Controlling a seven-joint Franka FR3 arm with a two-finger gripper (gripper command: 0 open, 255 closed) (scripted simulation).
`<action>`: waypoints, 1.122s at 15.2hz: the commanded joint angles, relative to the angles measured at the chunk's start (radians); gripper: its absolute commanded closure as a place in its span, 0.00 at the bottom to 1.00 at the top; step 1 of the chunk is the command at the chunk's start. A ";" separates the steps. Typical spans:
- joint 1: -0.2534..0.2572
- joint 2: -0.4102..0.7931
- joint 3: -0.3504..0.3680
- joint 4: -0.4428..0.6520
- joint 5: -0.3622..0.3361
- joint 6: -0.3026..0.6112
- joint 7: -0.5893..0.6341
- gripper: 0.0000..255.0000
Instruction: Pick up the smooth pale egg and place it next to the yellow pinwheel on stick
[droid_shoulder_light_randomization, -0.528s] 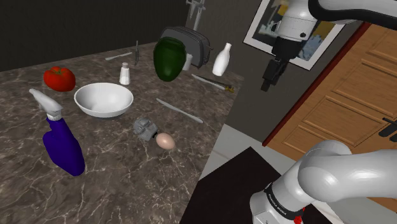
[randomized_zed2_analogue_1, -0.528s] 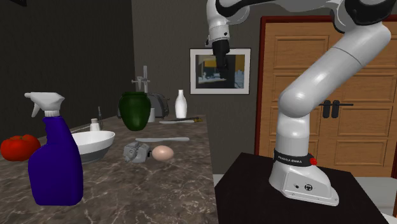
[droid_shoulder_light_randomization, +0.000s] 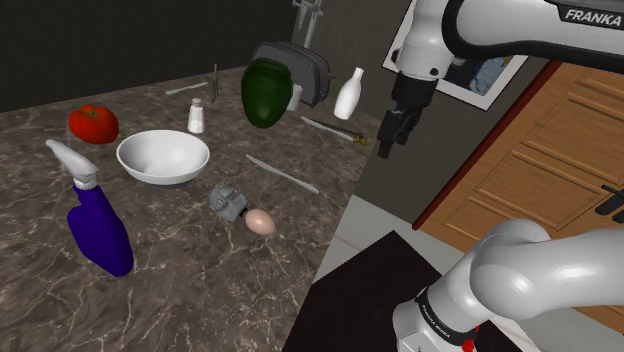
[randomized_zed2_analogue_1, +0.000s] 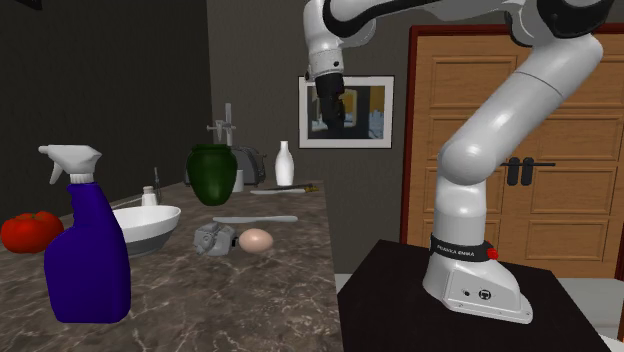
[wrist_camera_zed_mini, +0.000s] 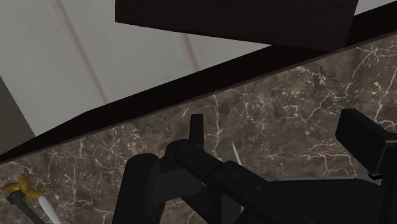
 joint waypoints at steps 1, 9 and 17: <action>0.012 0.048 0.048 0.005 0.013 0.040 0.051 0.00; 0.043 0.263 0.224 0.041 0.014 0.187 0.253 0.00; 0.059 0.565 0.377 0.166 -0.096 0.290 0.493 0.00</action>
